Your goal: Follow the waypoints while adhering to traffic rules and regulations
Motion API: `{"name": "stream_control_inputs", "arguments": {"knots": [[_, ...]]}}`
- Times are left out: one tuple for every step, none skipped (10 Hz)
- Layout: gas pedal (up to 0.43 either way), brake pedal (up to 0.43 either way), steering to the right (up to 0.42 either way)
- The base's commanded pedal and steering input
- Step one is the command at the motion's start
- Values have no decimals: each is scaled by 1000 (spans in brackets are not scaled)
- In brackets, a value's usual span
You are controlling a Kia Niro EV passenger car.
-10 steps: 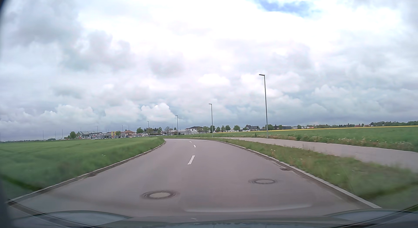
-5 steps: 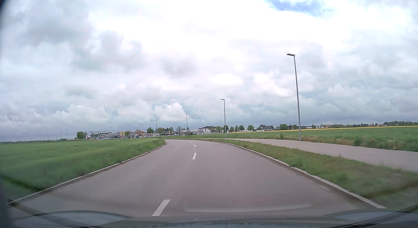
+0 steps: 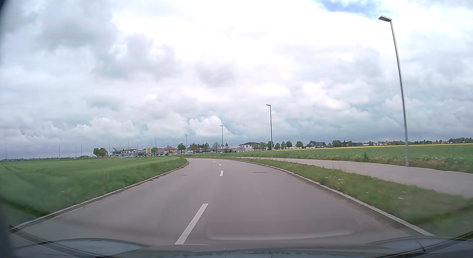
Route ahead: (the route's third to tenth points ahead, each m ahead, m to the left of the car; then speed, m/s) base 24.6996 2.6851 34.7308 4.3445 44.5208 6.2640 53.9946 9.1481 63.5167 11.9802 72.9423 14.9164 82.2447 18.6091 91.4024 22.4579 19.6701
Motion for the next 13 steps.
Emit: {"name": "stream_control_inputs", "arguments": {"knots": [[209,12,-31],[209,12,-31],[209,12,-31],[209,12,-31],[209,12,-31],[209,12,-31],[209,12,-31],[197,12,-32],[197,12,-31],[169,12,-32],[169,12,-32],[169,12,-32],[169,12,-32]]}}
